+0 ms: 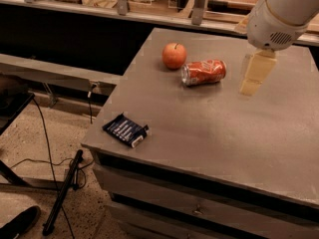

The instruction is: Move coke can near rxbar blueberry

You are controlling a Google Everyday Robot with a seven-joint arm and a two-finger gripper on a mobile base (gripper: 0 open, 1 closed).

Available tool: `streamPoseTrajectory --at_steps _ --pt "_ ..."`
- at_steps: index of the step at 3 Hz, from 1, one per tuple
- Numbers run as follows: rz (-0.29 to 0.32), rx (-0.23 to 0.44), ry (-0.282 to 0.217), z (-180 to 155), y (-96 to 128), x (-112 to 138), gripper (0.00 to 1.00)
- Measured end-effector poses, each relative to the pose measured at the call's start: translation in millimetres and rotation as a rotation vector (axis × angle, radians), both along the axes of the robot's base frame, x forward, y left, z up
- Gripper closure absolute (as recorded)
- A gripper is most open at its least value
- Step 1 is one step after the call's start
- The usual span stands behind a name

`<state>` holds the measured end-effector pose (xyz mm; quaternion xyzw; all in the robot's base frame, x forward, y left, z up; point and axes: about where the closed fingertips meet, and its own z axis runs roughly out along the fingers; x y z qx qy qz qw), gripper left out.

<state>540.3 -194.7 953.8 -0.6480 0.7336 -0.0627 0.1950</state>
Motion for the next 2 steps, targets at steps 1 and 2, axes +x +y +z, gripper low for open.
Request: streamPoseTrajectory --at_steps 1,2 --pt "0.034 -0.012 -0.016 -12 13 28 0.0" --pt "0.063 -0.031 -0.014 -28 28 55 0.0"
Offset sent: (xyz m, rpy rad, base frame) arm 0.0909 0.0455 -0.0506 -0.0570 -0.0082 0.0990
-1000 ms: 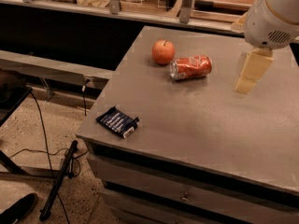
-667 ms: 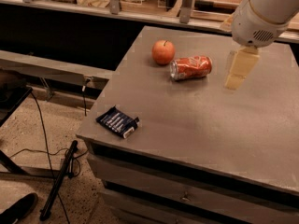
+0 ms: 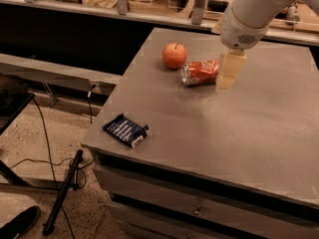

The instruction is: Move coke can near rxbar blueberry

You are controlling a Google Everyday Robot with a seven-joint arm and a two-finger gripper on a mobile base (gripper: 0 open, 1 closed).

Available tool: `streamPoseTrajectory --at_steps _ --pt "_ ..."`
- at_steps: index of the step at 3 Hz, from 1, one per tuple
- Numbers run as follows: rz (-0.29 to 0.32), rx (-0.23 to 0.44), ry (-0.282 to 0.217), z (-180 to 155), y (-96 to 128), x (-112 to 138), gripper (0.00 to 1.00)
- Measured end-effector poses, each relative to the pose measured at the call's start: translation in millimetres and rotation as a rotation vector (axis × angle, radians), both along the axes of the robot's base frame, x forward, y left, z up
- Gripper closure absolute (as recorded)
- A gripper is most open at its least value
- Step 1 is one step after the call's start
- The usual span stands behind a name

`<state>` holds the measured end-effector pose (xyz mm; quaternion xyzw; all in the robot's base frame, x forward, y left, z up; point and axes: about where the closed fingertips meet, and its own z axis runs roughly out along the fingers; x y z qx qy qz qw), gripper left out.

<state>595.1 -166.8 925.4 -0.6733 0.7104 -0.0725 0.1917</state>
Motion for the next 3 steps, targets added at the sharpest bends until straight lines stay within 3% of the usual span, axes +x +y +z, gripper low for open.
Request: streamPoseTrajectory --at_steps 2,3 --pt "-0.015 -0.049 0.062 -51 2 50 0.0" --pt "-0.028 -0.058 0.092 -72 -1 67 0.18"
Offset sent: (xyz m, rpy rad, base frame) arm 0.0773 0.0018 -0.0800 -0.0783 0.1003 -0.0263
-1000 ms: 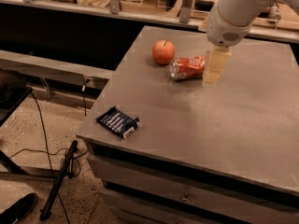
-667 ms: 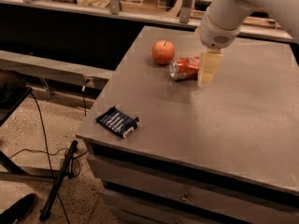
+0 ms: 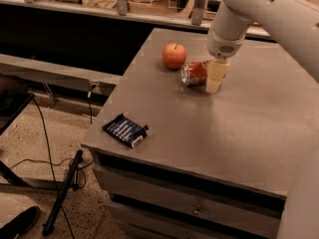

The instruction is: Move coke can near rxbar blueberry

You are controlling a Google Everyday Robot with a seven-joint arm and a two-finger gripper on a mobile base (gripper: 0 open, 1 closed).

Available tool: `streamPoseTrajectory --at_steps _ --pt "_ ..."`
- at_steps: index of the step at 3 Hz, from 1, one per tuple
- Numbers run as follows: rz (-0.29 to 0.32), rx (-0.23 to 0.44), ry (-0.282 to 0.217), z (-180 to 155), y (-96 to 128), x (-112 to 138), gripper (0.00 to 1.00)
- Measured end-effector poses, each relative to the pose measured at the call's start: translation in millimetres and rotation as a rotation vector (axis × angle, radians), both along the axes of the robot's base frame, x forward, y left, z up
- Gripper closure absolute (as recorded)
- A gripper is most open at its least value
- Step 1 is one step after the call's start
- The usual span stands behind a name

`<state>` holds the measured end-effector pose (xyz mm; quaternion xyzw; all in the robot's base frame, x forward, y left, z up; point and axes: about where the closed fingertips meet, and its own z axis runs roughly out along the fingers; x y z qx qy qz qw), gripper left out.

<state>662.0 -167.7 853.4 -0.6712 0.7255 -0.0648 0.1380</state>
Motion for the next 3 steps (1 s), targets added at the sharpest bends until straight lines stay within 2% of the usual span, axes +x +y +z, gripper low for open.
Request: streamPoseTrajectory --at_steps 1,2,3 --pt "0.0 -0.001 0.017 -11.7 1.8 7.8 0.41" --pt "0.004 -0.006 0.021 -11.2 1.1 7.5 0.72" --pt "0.004 -0.006 0.021 -11.2 1.1 7.5 0.96"
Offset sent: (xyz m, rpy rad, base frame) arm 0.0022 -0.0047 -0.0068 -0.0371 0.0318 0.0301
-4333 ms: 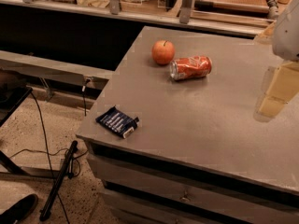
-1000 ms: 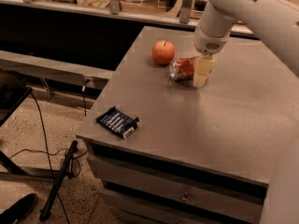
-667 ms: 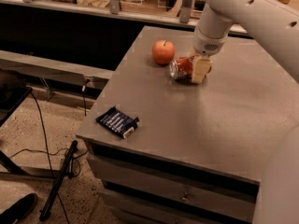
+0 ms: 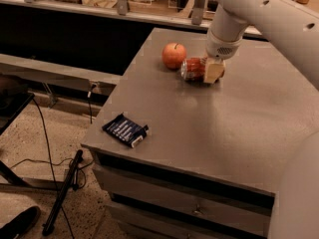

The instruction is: Move coke can near rxbar blueberry

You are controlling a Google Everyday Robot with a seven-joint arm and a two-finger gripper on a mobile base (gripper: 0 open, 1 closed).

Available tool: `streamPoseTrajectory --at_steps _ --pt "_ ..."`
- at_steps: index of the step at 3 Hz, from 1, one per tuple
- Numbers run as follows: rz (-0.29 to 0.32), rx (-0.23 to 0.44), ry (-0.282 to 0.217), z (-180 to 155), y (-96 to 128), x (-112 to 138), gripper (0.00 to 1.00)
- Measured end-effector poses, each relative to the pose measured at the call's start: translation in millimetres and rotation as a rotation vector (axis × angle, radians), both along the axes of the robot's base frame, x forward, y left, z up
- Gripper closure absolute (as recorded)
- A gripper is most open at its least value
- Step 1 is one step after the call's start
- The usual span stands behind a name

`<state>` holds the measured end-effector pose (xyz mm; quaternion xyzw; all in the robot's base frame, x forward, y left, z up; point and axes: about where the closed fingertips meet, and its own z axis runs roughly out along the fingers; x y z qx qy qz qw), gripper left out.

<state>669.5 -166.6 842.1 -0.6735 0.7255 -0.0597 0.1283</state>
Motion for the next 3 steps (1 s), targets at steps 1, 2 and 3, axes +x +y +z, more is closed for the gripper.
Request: streamPoseTrajectory --at_steps 1,2,3 --pt "0.032 0.04 -0.021 23 4 -32 1.0" --pt "0.066 0.116 -0.027 60 1 -95 1.0" --pt "0.084 0.093 -0.023 70 10 -139 1.0"
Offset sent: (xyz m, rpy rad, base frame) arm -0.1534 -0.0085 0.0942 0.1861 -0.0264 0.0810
